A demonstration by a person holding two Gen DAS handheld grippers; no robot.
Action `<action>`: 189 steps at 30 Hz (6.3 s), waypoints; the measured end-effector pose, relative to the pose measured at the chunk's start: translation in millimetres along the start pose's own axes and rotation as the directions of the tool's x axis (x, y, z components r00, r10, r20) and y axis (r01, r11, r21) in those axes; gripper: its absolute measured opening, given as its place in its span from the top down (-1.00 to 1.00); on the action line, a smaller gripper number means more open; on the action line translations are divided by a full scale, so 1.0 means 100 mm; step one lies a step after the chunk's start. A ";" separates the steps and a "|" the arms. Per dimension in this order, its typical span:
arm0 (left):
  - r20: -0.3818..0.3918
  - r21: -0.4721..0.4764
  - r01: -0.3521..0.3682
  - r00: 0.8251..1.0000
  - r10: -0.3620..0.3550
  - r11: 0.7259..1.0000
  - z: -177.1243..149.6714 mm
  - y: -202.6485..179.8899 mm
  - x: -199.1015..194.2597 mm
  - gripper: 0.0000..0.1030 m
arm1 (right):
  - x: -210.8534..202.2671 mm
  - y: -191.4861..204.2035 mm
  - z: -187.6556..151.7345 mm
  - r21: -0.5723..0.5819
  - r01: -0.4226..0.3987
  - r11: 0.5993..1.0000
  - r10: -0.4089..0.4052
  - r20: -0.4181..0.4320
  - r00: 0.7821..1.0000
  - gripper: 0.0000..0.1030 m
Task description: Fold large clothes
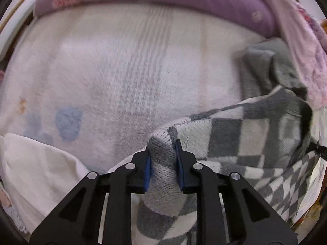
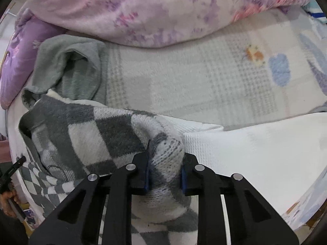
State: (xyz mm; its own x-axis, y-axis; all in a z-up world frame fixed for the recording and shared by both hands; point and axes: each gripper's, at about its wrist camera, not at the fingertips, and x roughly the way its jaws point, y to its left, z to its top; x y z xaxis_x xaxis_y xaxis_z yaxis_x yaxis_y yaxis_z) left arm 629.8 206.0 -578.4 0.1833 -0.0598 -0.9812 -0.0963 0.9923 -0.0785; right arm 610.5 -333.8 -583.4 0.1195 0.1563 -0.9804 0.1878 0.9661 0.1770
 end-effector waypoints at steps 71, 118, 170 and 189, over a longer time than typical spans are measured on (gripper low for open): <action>0.045 -0.595 0.309 0.935 -0.352 0.742 -5.18 0.66 -0.84 0.33 | -0.69 -1.46 -4.62 0.631 -0.333 0.701 0.340 0.115 0.933 0.43; 0.038 -0.653 0.245 0.955 -0.293 0.717 -5.58 0.87 -0.79 -0.70 | 0.38 1.72 -2.69 -0.268 -0.127 0.955 0.107 -0.087 0.990 1.00; 0.095 -0.588 0.436 0.874 -0.477 0.682 -5.56 0.79 -1.17 0.62 | -0.63 1.72 -4.56 -0.467 -0.350 0.812 0.330 -0.127 0.935 0.14; 0.092 -0.556 0.485 0.843 -0.530 0.675 -5.31 0.58 -1.32 0.62 | -0.28 2.60 -5.23 -0.738 -0.298 0.605 0.376 -0.065 0.924 0.19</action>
State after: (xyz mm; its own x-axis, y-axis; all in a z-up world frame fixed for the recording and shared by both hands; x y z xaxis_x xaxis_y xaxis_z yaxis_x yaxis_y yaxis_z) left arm 80.0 214.0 -547.1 0.2952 -0.5659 -0.7698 -0.5203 0.5805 -0.6264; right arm 145.9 20.6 -555.2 0.1181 0.5209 -0.8454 -0.6417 0.6898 0.3354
